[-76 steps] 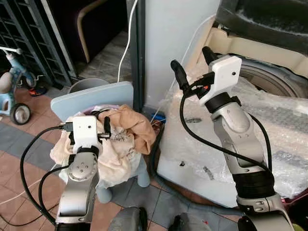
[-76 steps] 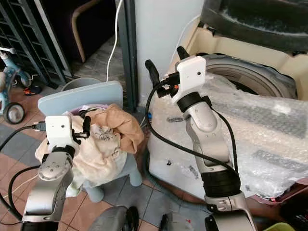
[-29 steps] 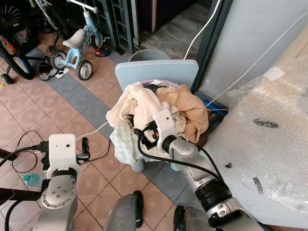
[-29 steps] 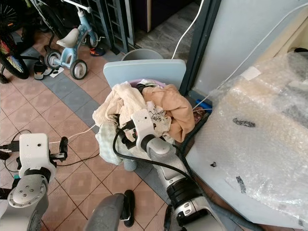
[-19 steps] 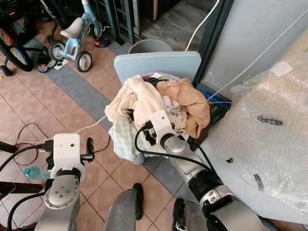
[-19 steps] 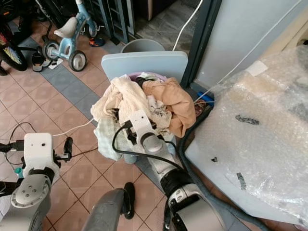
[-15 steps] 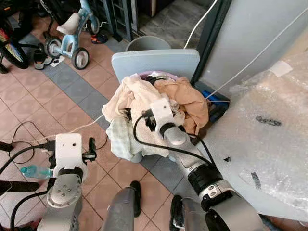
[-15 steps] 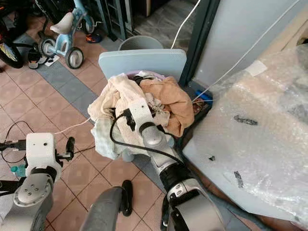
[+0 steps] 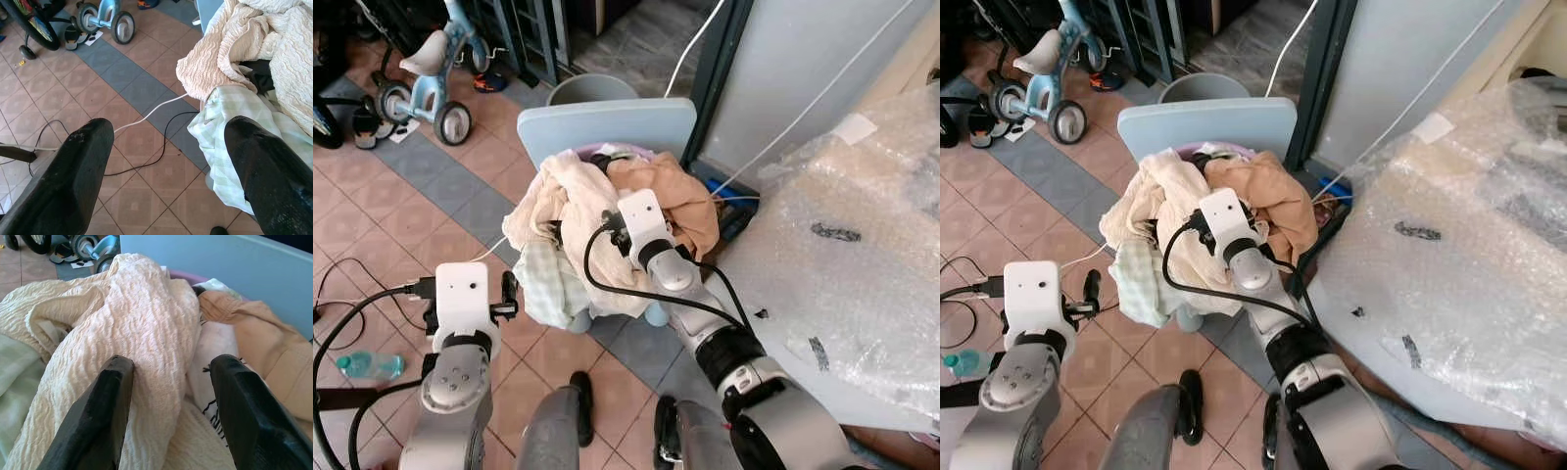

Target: Clothes washing

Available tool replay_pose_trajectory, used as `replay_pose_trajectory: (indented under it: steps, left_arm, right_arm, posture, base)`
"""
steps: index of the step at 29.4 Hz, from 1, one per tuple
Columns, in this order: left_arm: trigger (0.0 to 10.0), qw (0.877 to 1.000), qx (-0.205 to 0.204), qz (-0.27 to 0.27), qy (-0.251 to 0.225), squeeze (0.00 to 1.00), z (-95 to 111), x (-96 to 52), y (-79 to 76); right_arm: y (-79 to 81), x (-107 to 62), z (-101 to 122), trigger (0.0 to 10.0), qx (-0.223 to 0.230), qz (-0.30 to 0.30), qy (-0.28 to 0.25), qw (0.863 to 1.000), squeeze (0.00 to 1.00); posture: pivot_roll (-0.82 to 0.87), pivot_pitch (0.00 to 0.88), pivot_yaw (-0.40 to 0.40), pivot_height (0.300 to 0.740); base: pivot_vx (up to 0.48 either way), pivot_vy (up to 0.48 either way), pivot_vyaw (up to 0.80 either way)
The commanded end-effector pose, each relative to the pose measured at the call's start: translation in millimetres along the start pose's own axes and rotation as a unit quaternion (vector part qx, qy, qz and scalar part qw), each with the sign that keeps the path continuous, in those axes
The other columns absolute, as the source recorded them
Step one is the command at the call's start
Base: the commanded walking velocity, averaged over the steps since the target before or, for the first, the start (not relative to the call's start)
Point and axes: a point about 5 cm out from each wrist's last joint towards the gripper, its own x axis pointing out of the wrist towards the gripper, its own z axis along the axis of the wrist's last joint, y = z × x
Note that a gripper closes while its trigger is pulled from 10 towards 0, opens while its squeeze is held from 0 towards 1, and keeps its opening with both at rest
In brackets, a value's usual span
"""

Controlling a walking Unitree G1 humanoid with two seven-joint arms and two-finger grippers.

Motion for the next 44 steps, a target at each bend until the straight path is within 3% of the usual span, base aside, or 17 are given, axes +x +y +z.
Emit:
replay_pose_trajectory:
  steps: [1, 8, 16, 31, 40, 41, 44]
  left_arm:
    - [10.0, 1.0, 0.008, 0.011, 0.004, 0.0, -2.5, 1.9, 1.9]
    - [10.0, 1.0, 0.004, 0.012, -0.002, 0.0, -1.3, 6.8, 0.1]
    - [10.0, 1.0, 0.0, 0.008, -0.008, 0.0, 0.7, 11.4, -3.7]
    - [10.0, 1.0, -0.003, 0.002, -0.017, 0.0, 2.8, 19.9, -10.6]
    - [10.0, 1.0, -0.014, -0.003, -0.017, 0.0, 1.7, 23.4, -15.6]
    - [10.0, 1.0, -0.014, -0.004, -0.018, 0.0, 1.8, 23.7, -16.3]
    - [10.0, 0.999, -0.019, -0.009, -0.024, 0.0, 4.3, 27.6, -20.8]
  right_arm:
    - [16.7, -3.3, -15.3, 0.0, 0.009, 0.036, 0.036, 0.999, 0.0]
    - [22.9, -6.7, -25.5, 0.0, 0.013, 0.065, 0.05, 0.997, 0.0]
    - [19.4, -10.6, -36.7, 0.0, 0.006, 0.076, 0.068, 0.995, 0.0]
    - [4.5, -10.2, -41.1, 0.0, 0.049, 0.029, 0.078, 0.995, 0.0]
    - [-5.7, -2.7, -18.2, 0.0, 0.079, 0.015, 0.028, 0.996, 0.0]
    - [-9.6, -1.0, -11.4, 0.0, 0.082, 0.014, 0.015, 0.996, 0.0]
    - [-40.7, 4.1, 32.6, 0.0, 0.098, -0.007, -0.079, 0.992, 0.0]
  posture:
    - [0.19, 0.23, -0.007, 0.74]
    - [0.18, 0.213, -0.011, 0.74]
    - [0.17, 0.208, -0.012, 0.74]
    - [0.15, 0.177, -0.021, 0.74]
    - [0.14, 0.156, -0.025, 0.74]
    - [0.13, 0.153, -0.024, 0.74]
    - [0.11, 0.135, -0.021, 0.74]
  base:
    - [0.0, 0.0, 0.0]
    - [0.0, 0.0, 0.0]
    - [0.0, 0.0, 0.0]
    - [0.0, 0.0, 0.0]
    - [0.0, 0.0, 0.0]
    - [0.0, 0.0, 0.0]
    - [0.0, 0.0, 0.0]
